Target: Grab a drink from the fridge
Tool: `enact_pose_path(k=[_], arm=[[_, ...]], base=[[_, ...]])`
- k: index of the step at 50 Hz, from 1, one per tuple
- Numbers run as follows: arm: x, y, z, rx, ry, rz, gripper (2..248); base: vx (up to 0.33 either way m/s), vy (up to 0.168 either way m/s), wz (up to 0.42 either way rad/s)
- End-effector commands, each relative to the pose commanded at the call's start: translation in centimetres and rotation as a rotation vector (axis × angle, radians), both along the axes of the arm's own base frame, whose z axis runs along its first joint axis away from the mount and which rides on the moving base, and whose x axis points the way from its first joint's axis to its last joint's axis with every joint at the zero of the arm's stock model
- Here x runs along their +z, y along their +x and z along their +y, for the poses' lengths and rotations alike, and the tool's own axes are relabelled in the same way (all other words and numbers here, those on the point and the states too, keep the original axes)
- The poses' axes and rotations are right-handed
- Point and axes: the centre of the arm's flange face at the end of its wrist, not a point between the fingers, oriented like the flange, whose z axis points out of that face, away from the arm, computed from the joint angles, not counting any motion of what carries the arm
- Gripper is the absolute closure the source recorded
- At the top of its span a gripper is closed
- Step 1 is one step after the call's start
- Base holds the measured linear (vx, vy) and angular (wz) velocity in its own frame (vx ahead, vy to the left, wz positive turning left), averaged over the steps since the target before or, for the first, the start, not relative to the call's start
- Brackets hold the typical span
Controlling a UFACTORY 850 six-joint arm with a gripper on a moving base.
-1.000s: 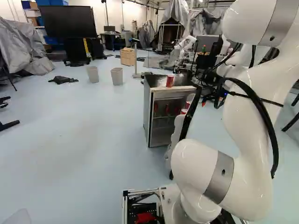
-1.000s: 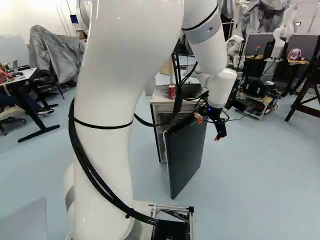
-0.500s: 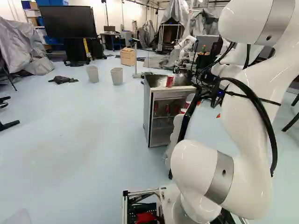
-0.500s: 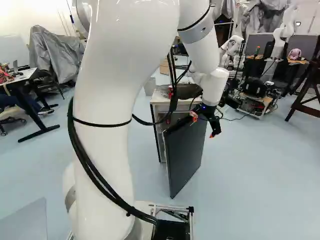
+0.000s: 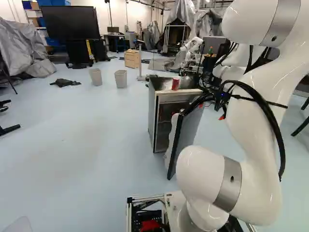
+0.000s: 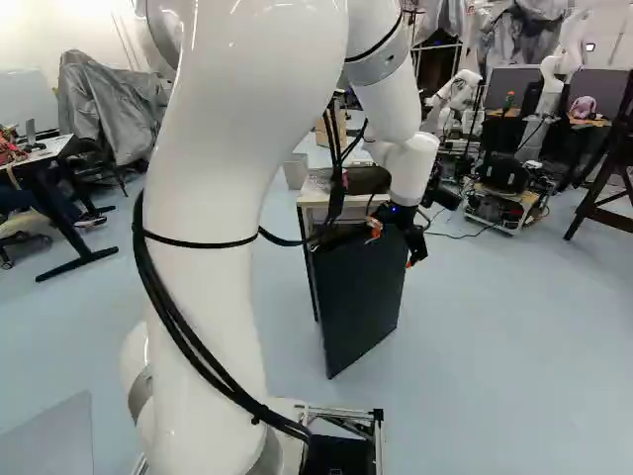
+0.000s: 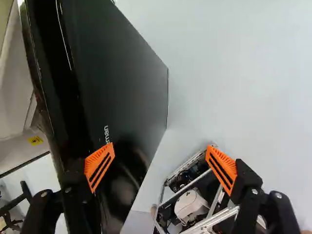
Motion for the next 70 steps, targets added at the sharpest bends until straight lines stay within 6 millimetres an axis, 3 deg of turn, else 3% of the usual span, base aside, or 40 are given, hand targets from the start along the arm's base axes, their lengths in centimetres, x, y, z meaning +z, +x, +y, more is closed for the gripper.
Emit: enact_pose_path(k=[70], arm=[[0.0,6.0,6.1,0.148,-0.009,-0.015,3]], base=[[0.0,0.0,0.0]])
